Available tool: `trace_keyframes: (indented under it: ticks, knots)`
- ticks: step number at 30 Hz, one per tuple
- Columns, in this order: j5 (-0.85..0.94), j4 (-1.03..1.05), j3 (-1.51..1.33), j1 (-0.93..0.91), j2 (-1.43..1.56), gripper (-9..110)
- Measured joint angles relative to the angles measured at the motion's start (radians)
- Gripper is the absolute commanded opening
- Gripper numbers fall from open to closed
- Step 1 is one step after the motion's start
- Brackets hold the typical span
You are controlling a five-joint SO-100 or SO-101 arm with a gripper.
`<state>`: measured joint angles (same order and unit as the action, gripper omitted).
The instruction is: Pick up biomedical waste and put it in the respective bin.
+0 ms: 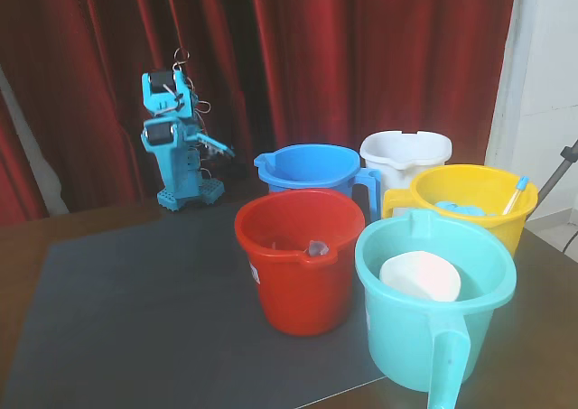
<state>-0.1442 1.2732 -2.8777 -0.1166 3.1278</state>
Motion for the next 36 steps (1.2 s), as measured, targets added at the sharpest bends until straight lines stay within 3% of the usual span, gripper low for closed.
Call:
trace_keyframes:
  ticks: [36]
  knots:
    - [-0.006, 0.051, -0.061, -0.005, -0.012, 0]
